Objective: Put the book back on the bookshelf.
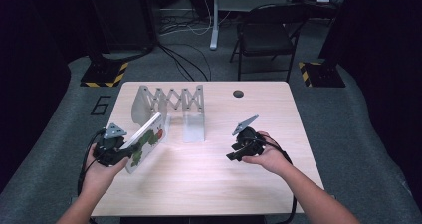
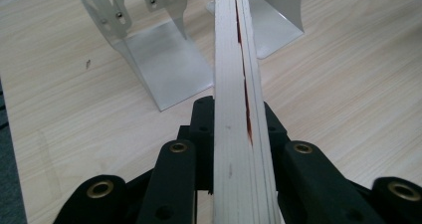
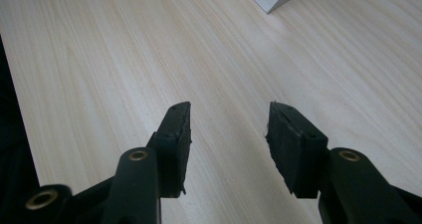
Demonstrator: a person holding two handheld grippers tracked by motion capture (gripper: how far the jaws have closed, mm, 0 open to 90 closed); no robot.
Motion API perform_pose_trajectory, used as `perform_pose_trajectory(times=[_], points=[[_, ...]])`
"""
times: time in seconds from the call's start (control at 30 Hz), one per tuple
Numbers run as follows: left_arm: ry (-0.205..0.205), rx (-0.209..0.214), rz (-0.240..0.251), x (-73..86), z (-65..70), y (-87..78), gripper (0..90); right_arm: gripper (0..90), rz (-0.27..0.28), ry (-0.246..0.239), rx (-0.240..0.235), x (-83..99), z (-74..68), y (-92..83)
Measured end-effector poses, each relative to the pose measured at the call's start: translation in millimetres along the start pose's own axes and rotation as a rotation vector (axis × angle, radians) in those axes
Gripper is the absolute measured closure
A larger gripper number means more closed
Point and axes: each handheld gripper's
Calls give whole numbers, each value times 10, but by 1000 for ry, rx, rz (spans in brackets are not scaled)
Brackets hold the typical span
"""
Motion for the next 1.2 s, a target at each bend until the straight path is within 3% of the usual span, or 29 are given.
perform_pose_trajectory(times=[0.13,0.5,0.83,1.2], points=[[-23,-18,11,20,-64,-3,755,520,-9,22,-4,-5,-17,-1],[-66,-41,10,-9,-174,54,756,520,-9,15,5,-6,-15,11],[-111,-73,32,-77,-188,147,756,520,2,23,11,10,-12,6],[-126,-90,34,-155,-150,249,755,519,-4,11,10,14,-3,-2]])
Point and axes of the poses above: each handheld gripper's, and its own axes: y roughly forward along the jaws, x roughly out of its underside, z roughly to its right, and after that the axes turned 10 degrees about -y, right-handed
